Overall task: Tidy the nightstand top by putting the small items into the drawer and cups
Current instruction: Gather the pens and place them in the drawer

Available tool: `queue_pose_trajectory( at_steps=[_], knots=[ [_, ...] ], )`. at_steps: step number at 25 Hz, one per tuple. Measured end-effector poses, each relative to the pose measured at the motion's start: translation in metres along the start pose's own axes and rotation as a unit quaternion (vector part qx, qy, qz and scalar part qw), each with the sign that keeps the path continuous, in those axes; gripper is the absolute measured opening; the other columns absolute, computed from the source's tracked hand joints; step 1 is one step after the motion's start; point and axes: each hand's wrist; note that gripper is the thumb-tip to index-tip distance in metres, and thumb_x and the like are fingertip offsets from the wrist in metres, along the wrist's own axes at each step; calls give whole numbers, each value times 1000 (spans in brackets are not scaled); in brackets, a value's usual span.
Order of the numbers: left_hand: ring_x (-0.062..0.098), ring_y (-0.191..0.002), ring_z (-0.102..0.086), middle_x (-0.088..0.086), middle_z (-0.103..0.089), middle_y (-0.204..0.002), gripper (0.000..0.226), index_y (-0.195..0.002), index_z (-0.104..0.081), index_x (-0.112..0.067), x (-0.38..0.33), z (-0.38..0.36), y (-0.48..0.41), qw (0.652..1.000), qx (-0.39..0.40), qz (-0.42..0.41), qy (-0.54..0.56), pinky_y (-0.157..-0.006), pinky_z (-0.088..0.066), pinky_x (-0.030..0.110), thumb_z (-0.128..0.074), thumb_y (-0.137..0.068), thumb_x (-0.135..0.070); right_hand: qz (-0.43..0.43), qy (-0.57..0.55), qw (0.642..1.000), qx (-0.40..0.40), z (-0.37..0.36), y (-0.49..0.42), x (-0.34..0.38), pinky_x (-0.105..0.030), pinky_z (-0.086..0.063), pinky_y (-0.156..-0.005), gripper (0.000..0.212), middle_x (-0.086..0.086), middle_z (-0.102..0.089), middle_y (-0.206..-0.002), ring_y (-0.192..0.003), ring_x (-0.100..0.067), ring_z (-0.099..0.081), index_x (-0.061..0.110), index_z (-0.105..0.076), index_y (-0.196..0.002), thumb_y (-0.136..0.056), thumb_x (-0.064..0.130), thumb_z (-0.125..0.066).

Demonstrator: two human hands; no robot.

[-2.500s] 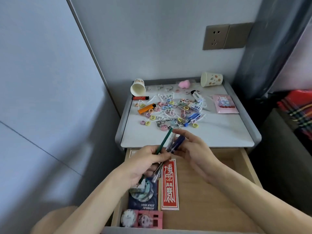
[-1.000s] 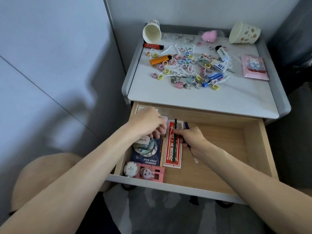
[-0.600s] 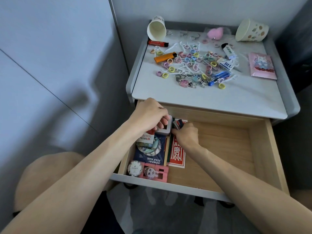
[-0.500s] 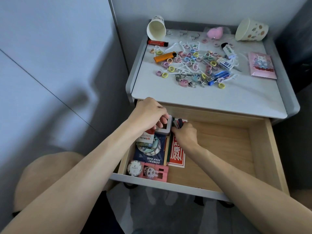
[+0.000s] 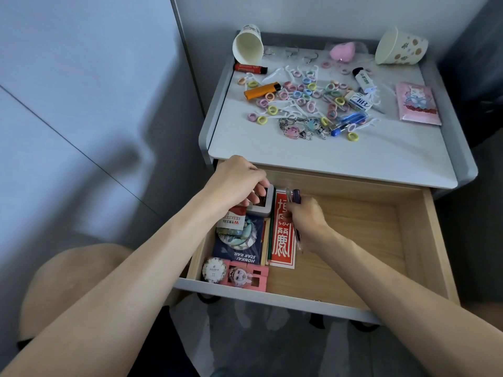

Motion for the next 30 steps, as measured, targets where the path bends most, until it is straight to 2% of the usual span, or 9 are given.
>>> queue_pose_trajectory(
  at_steps=[5,8,14,17,20,22,24,27,30],
  knots=[
    [12,-53,-60,4,-72,-72,19,-88,-74,-6,0,-2,0,1000,0,2,-3,-45,-44,18,-57,-92,-15,44,119,990,-56,-7,-9,5,-35,-55,-64,24,-15,-69,-93,-80,-28,-70,2,-61,-103,-95,24,-60],
    [9,-48,-54,0,-70,-68,22,-87,-74,-9,1,1,0,1000,-11,0,-15,-44,-38,18,-58,-93,-23,142,248,953,-95,-21,-7,2,-41,-55,-71,25,-19,-69,-95,-87,-35,-68,-1,-60,-103,-96,24,-59],
    [7,-47,-52,-2,-69,-67,21,-88,-74,-13,4,1,0,1000,-18,3,-22,-41,-36,15,-59,-92,-27,197,432,874,-109,-20,2,4,-37,-46,-66,38,-19,-68,-98,-92,-38,-66,0,-52,-113,-103,35,-43],
    [8,-47,-52,-2,-69,-67,20,-89,-74,-13,3,2,1,1000,-19,1,-19,-42,-36,15,-59,-91,-26,188,397,892,-104,-20,-1,5,-37,-47,-65,38,-22,-67,-97,-90,-40,-66,-2,-53,-113,-104,33,-39],
    [8,-48,-52,-1,-69,-68,20,-90,-74,-13,3,2,0,1000,-19,1,-24,-44,-36,16,-59,-91,-27,172,311,932,-71,-21,-10,2,-38,-52,-64,22,-24,-67,-90,-81,-41,-66,-3,-55,-99,-98,14,-41],
    [8,-49,-53,-1,-69,-69,20,-91,-74,-13,3,2,-1,1000,-20,2,-23,-44,-37,16,-59,-92,-27,135,220,965,-37,-16,-13,1,-44,-59,-67,20,-20,-70,-79,-71,-35,-70,-2,-58,-90,-90,10,-42],
    [8,-48,-53,-1,-69,-70,19,-92,-73,-14,4,2,-1,1000,-18,2,-19,-46,-38,18,-59,-92,-26,101,164,981,-20,-11,-14,0,-44,-61,-68,19,-15,-72,-73,-65,-28,-72,0,-62,-87,-91,8,-45],
    [8,-47,-52,0,-69,-69,19,-92,-73,-13,3,1,-2,1000,-15,1,-19,-46,-38,18,-60,-92,-26,127,201,970,-53,-7,-18,0,-45,-60,-68,15,-17,-71,-83,-71,-30,-72,-1,-59,-96,-90,11,-52],
    [8,-46,-50,0,-67,-66,18,-91,-73,-14,3,1,-3,1000,-19,1,-18,-43,-36,18,-60,-91,-26,182,326,924,-87,-8,-18,3,-42,-59,-71,27,-21,-68,-96,-85,-35,-69,-4,-55,-107,-93,19,-60]
  ],
)
Point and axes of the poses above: each hand's wrist, its own y-axis away from the middle knuckle, its own z-axis out of the back of the hand, x = y × z
